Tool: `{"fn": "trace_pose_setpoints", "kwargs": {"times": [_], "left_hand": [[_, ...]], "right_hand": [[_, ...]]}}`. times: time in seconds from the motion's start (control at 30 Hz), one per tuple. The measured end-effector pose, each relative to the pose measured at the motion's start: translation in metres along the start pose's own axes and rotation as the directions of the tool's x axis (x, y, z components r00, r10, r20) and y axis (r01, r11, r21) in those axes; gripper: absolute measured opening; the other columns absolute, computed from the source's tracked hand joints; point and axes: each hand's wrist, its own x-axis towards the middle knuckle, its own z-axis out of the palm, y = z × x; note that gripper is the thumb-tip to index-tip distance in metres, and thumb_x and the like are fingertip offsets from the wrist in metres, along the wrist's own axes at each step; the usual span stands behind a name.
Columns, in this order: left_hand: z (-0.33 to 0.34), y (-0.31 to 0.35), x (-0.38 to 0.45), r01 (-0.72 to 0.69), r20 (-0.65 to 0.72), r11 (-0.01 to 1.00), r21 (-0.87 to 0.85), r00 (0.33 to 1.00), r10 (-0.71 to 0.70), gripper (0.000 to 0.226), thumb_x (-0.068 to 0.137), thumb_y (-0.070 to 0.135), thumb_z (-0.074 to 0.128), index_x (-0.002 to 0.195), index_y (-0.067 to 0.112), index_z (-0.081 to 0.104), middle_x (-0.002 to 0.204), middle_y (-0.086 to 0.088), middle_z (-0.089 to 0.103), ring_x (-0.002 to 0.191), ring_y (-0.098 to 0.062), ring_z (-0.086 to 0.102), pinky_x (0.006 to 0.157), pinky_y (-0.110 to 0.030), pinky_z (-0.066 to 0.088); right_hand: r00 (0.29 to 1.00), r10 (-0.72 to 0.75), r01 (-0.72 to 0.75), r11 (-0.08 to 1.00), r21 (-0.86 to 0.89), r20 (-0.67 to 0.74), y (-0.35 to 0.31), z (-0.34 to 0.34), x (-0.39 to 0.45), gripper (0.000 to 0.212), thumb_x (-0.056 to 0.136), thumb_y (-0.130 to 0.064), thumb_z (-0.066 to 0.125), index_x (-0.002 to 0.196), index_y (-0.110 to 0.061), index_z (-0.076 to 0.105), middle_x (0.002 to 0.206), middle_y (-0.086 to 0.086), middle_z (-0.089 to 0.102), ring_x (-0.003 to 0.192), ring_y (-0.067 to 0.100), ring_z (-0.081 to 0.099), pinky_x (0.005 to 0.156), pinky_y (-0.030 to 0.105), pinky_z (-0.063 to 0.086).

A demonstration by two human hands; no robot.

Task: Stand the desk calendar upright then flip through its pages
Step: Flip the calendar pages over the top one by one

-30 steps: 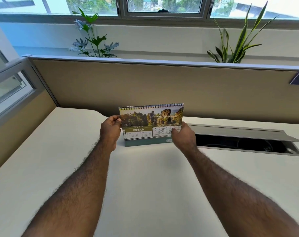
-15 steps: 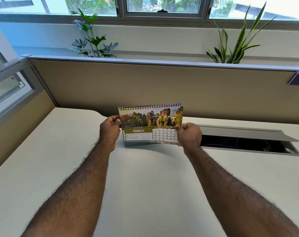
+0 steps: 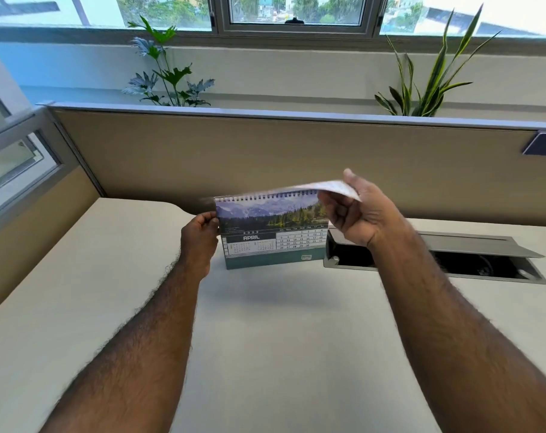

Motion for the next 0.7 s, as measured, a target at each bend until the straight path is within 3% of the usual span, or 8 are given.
{"fn": "trace_pose_setpoints", "kwargs": {"times": [0.13, 0.2, 0.23, 0.3, 0.37, 0.43, 0.57, 0.7], "left_hand": [[0.000, 0.001, 0.000, 0.009, -0.019, 1.000, 0.029, 1.000, -0.009, 0.013, 0.096, 0.011, 0.052, 0.098, 0.021, 0.061, 0.109, -0.004, 0.068, 0.100, -0.023, 0.064, 0.080, -0.032, 0.049], [0.000, 0.001, 0.001, 0.014, -0.022, 0.999, 0.045, 1.000, -0.013, 0.013, 0.097, 0.012, 0.052, 0.100, 0.022, 0.060, 0.108, -0.002, 0.066, 0.101, -0.023, 0.063, 0.083, -0.033, 0.049], [0.000, 0.001, 0.001, 0.016, -0.025, 0.999, 0.051, 1.000, -0.015, 0.013, 0.097, 0.012, 0.052, 0.100, 0.022, 0.060, 0.107, -0.001, 0.066, 0.101, -0.023, 0.063, 0.083, -0.032, 0.049], [0.001, 0.001, 0.001, 0.021, -0.030, 0.998, 0.054, 0.999, -0.019, 0.013, 0.097, 0.013, 0.052, 0.100, 0.023, 0.060, 0.105, 0.001, 0.065, 0.100, -0.022, 0.063, 0.081, -0.030, 0.049], [0.001, 0.001, 0.001, 0.022, -0.032, 0.999, 0.045, 0.999, -0.020, 0.014, 0.097, 0.012, 0.052, 0.099, 0.023, 0.061, 0.102, 0.001, 0.066, 0.098, -0.021, 0.063, 0.079, -0.029, 0.049], [0.001, 0.001, 0.000, 0.011, -0.031, 0.999, 0.035, 0.999, -0.010, 0.016, 0.097, 0.010, 0.051, 0.099, 0.022, 0.061, 0.101, 0.001, 0.067, 0.095, -0.019, 0.063, 0.076, -0.026, 0.048], [0.002, 0.002, -0.002, -0.003, -0.039, 0.999, 0.046, 0.999, 0.005, 0.016, 0.097, 0.009, 0.051, 0.101, 0.022, 0.060, 0.102, 0.000, 0.066, 0.094, -0.018, 0.063, 0.076, -0.026, 0.046], [0.002, 0.001, -0.002, -0.005, -0.035, 0.999, 0.046, 0.999, 0.007, 0.019, 0.097, 0.008, 0.050, 0.110, 0.016, 0.062, 0.108, -0.003, 0.066, 0.099, -0.021, 0.063, 0.083, -0.030, 0.047]], "right_hand": [[0.967, -0.132, 0.130, 0.991, 0.023, 0.216, -0.008, 0.009, 0.005, 0.074, 0.091, -0.071, 0.028, 0.114, -0.012, 0.068, 0.121, 0.007, 0.071, 0.116, 0.024, 0.064, 0.088, 0.039, 0.052], [0.960, -0.184, 0.234, 0.943, -0.239, 0.211, -0.002, 0.013, 0.009, 0.080, 0.091, -0.073, 0.019, 0.131, -0.016, 0.057, 0.135, 0.006, 0.062, 0.128, 0.022, 0.052, 0.100, 0.043, 0.043], [0.950, -0.242, 0.309, 0.806, -0.505, 0.194, 0.004, 0.016, 0.011, 0.081, 0.090, -0.074, 0.016, 0.137, -0.018, 0.052, 0.141, 0.007, 0.056, 0.132, 0.024, 0.046, 0.103, 0.046, 0.041], [0.917, -0.340, 0.305, 0.258, -0.917, 0.210, 0.018, 0.017, 0.017, 0.083, 0.088, -0.075, 0.009, 0.143, -0.022, 0.042, 0.150, 0.009, 0.044, 0.142, 0.031, 0.033, 0.110, 0.056, 0.029], [0.894, -0.378, 0.236, -0.053, -0.970, 0.239, 0.028, 0.015, 0.023, 0.084, 0.089, -0.074, 0.006, 0.146, -0.021, 0.038, 0.155, 0.008, 0.036, 0.146, 0.029, 0.023, 0.115, 0.058, 0.014], [0.877, -0.408, 0.242, -0.080, -0.967, 0.254, 0.032, 0.010, 0.030, 0.082, 0.091, -0.072, 0.009, 0.145, -0.018, 0.040, 0.155, 0.008, 0.038, 0.144, 0.027, 0.026, 0.116, 0.056, 0.015], [0.804, -0.572, 0.263, 0.099, -0.960, 0.162, 0.042, 0.001, 0.034, 0.071, 0.097, -0.062, 0.024, 0.150, -0.014, 0.032, 0.156, 0.010, 0.036, 0.145, 0.031, 0.026, 0.116, 0.051, 0.019], [0.757, -0.653, 0.067, 0.096, -0.993, -0.012, 0.065, -0.013, 0.030, 0.059, 0.099, -0.041, 0.041, 0.138, 0.002, 0.043, 0.143, 0.022, 0.049, 0.133, 0.036, 0.042, 0.111, 0.046, 0.034]]}}
